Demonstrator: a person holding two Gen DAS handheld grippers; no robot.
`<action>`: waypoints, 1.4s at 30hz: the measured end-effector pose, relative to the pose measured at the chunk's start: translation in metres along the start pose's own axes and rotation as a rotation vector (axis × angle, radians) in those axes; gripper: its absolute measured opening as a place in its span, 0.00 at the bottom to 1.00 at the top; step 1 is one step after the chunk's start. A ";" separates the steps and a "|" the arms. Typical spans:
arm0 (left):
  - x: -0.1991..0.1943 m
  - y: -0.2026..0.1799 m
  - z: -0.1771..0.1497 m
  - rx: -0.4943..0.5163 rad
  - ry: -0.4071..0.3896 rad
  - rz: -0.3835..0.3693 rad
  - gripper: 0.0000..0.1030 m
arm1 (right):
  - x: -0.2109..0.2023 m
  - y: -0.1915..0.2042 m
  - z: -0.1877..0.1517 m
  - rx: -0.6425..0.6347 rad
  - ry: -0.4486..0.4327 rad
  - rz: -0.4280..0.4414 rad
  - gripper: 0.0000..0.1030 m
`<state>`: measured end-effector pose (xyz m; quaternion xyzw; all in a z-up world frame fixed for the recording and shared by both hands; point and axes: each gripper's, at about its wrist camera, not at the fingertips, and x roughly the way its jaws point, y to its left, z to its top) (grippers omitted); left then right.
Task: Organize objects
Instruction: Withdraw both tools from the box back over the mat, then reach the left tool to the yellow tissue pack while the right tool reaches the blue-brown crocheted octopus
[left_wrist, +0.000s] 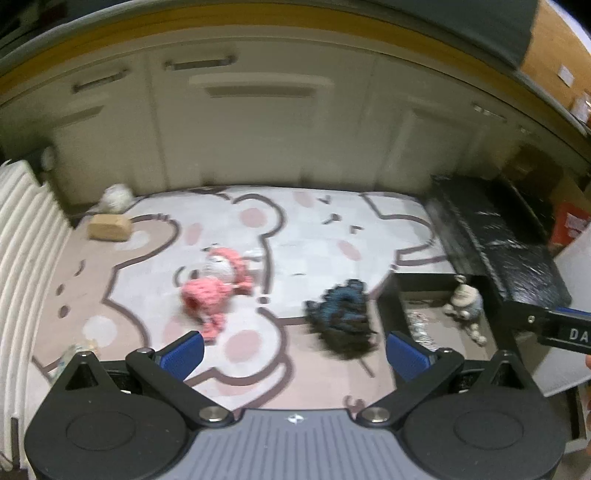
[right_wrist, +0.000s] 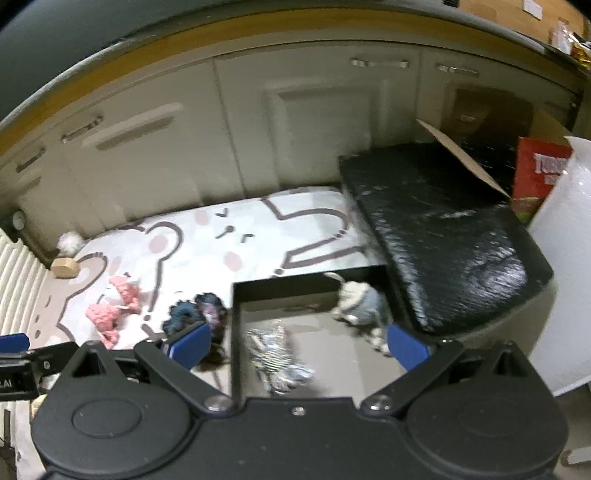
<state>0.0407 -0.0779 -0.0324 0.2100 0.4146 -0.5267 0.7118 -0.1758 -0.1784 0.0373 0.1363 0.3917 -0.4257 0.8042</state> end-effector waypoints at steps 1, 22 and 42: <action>-0.001 0.007 0.000 -0.008 -0.001 0.008 1.00 | 0.001 0.004 0.000 -0.004 0.000 0.008 1.00; -0.019 0.102 -0.021 -0.061 -0.024 0.139 1.00 | 0.026 0.097 0.003 -0.141 -0.003 0.119 1.00; 0.003 0.181 -0.052 -0.125 0.102 0.204 1.00 | 0.086 0.139 -0.007 -0.263 0.035 0.135 1.00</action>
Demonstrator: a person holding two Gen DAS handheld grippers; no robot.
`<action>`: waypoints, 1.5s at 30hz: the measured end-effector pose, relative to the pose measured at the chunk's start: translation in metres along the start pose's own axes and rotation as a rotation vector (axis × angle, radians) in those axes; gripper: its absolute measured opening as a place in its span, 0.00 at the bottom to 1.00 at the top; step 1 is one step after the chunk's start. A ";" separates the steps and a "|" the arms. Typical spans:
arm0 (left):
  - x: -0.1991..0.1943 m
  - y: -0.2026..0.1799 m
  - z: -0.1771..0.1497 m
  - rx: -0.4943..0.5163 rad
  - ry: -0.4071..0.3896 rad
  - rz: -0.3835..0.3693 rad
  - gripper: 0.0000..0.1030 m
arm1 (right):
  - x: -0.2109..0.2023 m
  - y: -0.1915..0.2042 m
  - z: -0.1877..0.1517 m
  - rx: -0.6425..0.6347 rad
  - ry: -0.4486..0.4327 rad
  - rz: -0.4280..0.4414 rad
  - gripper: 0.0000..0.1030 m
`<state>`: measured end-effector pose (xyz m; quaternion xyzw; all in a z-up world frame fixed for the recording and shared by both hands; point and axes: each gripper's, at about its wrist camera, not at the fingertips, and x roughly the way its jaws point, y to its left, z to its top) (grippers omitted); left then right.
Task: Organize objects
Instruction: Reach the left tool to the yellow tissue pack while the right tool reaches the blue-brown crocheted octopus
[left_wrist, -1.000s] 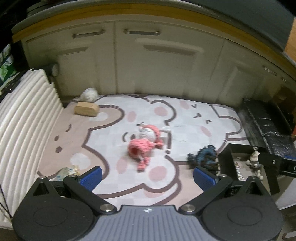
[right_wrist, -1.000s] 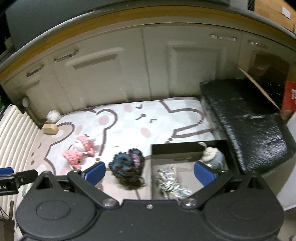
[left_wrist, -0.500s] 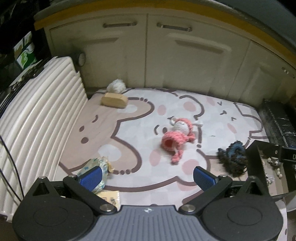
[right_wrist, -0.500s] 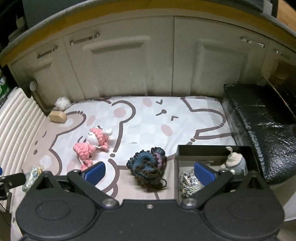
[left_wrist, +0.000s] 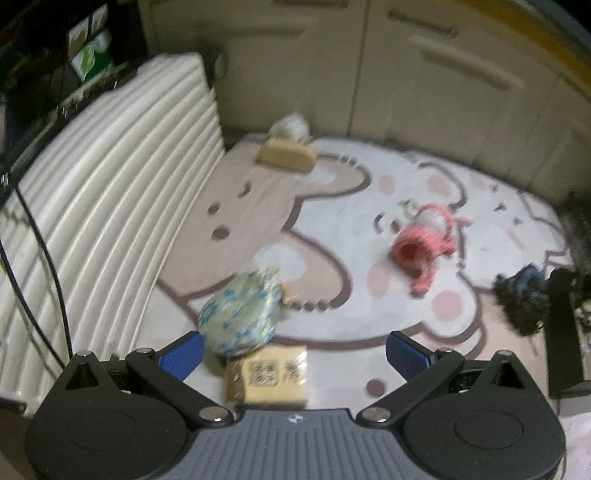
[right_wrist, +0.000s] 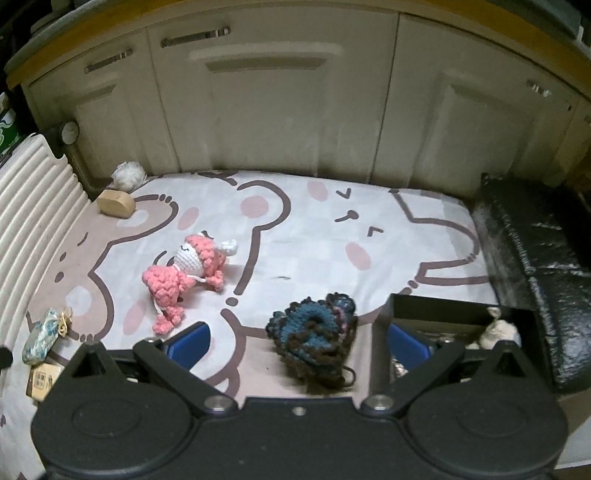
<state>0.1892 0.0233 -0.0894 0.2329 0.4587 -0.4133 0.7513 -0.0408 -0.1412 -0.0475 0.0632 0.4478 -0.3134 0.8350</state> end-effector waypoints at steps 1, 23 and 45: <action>0.004 0.003 -0.001 -0.003 0.018 0.005 1.00 | 0.004 0.000 -0.001 0.006 0.002 0.013 1.00; 0.074 0.017 -0.019 0.049 0.260 -0.022 0.98 | 0.081 0.001 -0.003 0.015 0.127 0.012 0.78; 0.104 0.020 -0.020 0.081 0.317 -0.016 0.72 | 0.110 0.010 -0.007 -0.119 0.195 -0.117 0.47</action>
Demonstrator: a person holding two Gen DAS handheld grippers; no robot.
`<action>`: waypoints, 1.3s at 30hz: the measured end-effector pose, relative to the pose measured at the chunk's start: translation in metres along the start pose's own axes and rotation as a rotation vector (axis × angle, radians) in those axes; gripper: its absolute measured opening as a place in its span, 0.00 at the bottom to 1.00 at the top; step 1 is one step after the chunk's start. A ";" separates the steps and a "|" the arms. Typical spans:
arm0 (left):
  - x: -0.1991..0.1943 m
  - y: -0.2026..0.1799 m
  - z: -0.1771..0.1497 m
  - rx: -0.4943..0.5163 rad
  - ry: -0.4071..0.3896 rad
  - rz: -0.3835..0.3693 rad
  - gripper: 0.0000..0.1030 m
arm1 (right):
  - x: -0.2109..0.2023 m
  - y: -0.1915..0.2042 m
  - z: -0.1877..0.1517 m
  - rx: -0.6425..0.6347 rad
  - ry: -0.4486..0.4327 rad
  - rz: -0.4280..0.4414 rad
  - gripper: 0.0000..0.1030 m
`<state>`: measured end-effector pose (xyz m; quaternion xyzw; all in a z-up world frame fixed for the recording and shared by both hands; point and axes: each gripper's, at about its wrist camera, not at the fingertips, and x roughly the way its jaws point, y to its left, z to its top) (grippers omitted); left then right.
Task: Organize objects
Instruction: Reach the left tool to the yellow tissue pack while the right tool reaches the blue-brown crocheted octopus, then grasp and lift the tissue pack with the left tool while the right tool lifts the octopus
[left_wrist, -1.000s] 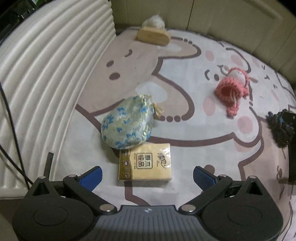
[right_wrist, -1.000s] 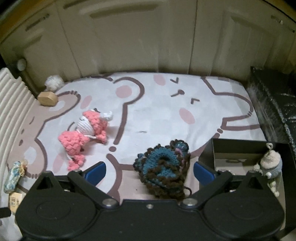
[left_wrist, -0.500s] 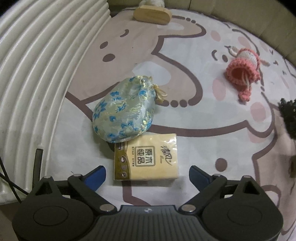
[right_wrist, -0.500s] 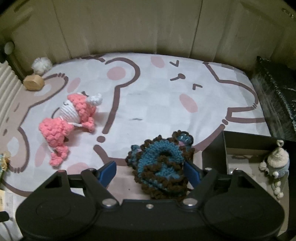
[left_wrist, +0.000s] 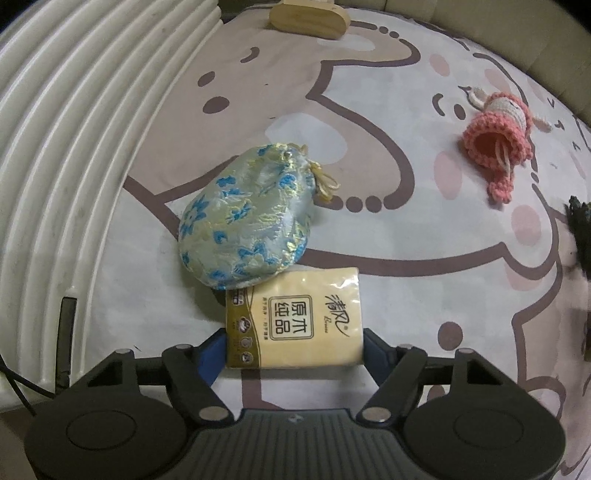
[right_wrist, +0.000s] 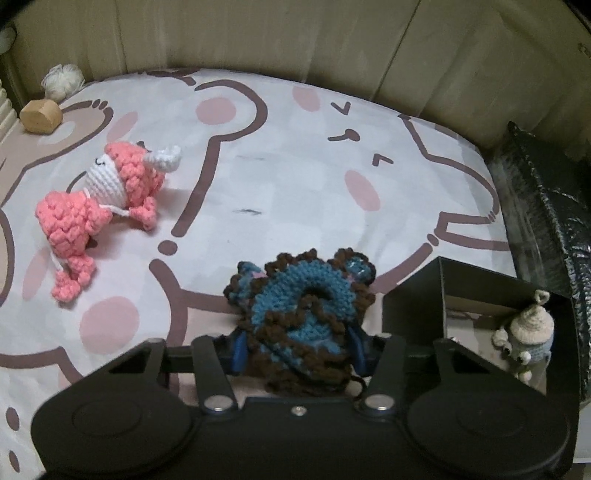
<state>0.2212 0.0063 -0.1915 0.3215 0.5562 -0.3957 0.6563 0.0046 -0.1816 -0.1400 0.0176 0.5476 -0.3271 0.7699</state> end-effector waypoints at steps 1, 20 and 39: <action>0.000 0.000 0.000 0.007 -0.003 -0.001 0.72 | -0.001 -0.001 0.001 0.010 0.003 0.002 0.45; 0.000 -0.009 0.003 -0.022 -0.036 0.034 0.71 | -0.030 -0.003 0.000 -0.040 0.007 0.114 0.43; -0.074 -0.035 0.006 -0.035 -0.223 -0.059 0.71 | -0.096 -0.017 0.002 0.000 -0.143 0.225 0.43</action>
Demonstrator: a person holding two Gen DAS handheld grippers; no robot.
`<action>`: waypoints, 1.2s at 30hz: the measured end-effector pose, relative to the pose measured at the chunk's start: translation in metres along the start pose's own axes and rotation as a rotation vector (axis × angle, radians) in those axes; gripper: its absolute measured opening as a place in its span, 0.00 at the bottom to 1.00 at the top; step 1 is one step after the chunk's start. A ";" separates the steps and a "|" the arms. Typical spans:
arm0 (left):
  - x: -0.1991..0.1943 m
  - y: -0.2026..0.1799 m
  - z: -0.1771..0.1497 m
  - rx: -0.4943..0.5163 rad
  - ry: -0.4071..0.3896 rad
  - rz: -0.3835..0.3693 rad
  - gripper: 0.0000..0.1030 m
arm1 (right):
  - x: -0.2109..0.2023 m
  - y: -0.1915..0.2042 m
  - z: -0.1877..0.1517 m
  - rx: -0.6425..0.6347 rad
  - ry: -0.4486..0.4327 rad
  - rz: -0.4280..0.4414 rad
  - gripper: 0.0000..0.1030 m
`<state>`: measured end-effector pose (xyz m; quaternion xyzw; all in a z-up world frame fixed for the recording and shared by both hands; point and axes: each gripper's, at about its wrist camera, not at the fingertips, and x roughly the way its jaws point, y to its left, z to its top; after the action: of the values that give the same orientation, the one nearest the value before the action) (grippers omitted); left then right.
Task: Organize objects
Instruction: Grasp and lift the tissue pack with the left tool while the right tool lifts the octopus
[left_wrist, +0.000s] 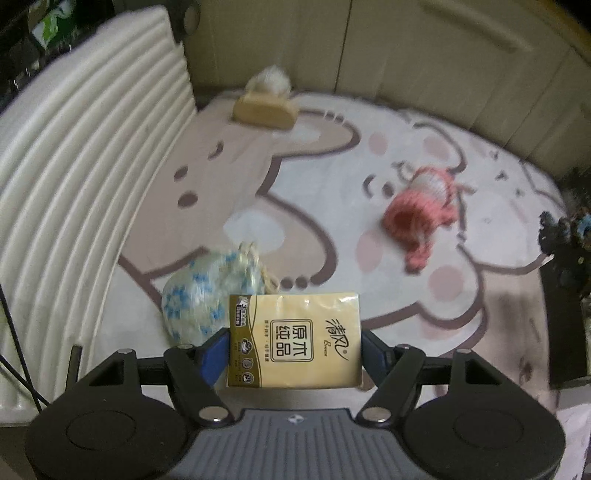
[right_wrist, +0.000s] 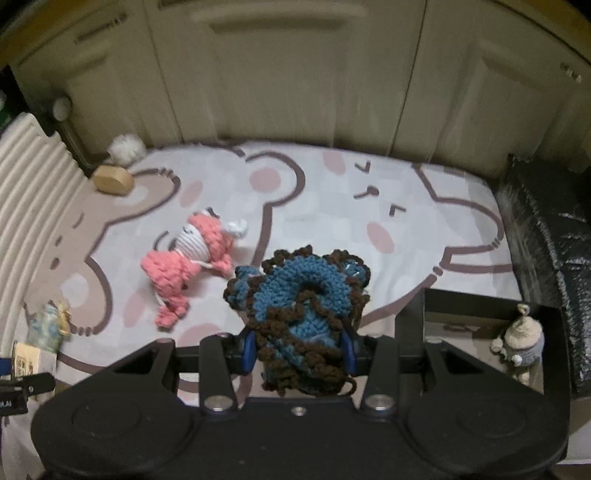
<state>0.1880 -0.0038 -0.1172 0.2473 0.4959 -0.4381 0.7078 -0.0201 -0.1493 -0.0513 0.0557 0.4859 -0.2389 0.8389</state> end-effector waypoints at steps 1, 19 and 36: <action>-0.005 -0.003 0.002 -0.004 -0.015 -0.003 0.71 | -0.005 0.000 0.000 0.000 -0.010 0.005 0.43; -0.070 -0.056 0.009 -0.019 -0.236 -0.027 0.71 | -0.069 -0.011 -0.011 -0.008 -0.131 0.083 0.43; -0.085 -0.104 0.017 -0.002 -0.309 -0.039 0.71 | -0.104 -0.040 -0.023 -0.004 -0.202 0.116 0.43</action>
<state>0.0955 -0.0361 -0.0236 0.1665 0.3860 -0.4841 0.7674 -0.0994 -0.1405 0.0293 0.0577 0.3954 -0.1935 0.8961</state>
